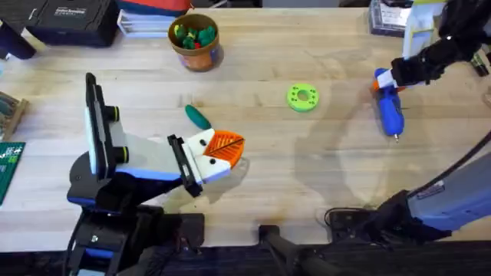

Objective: Pick up the gripper from the table and insert it into the empty holder that is missing its gripper. Then pick up a screw, insert it into the mounting hole, and use the screwdriver to tighten it. Finally, clean up the table by picking up the vegetable and placing it into the bucket.

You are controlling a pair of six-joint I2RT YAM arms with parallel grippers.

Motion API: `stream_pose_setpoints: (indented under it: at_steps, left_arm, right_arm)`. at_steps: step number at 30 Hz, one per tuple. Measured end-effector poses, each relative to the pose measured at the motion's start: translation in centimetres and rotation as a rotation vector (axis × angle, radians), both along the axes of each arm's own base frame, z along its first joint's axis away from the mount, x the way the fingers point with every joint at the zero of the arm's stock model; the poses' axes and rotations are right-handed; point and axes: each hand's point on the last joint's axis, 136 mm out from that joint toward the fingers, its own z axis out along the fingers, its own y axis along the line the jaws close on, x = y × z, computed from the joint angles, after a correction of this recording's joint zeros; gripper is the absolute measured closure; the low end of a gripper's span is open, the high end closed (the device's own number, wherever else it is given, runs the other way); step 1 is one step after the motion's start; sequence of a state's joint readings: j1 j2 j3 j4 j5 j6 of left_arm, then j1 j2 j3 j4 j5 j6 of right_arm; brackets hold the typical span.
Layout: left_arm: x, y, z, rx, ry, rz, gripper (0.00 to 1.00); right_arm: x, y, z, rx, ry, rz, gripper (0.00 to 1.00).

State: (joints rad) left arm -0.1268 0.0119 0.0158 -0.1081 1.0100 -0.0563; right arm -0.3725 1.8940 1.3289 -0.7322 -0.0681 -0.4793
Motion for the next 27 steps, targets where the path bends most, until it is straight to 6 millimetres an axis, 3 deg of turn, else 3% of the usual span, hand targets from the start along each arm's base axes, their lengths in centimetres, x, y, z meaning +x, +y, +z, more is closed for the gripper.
stream_pose_setpoints:
  at_steps: [4,7,11,14,16,20,27]
  left_arm:
    - [0.0,0.0,0.0,0.000,0.000,0.000,0.992]
    - [0.0,0.0,0.0,0.000,0.000,0.000,0.992]
    - [0.0,0.0,0.0,0.000,0.000,0.000,0.992]
    - [0.0,0.0,0.0,0.000,0.000,0.000,0.992]
    - [0.0,0.0,0.0,0.000,0.000,0.000,0.992]
    - [0.0,0.0,0.0,0.000,0.000,0.000,0.992]
    - [0.0,0.0,0.0,0.000,0.000,0.000,0.992]
  right_arm:
    - [0.5,-0.2,2.7,-0.022,-0.072,-0.025,0.973]
    - [1.0,-0.4,7.1,-0.063,-0.188,-0.033,0.973]
    - [1.0,-0.4,14.4,-0.129,-0.373,-0.035,0.973]
    - [0.0,0.2,17.6,-0.143,-0.440,-0.030,0.973]
    - [-0.8,0.8,18.0,-0.128,-0.432,-0.025,0.973]
    - [-2.2,1.6,16.3,-0.079,-0.345,-0.022,0.973]
    - [-2.7,1.9,10.2,-0.006,-0.186,-0.051,0.973]
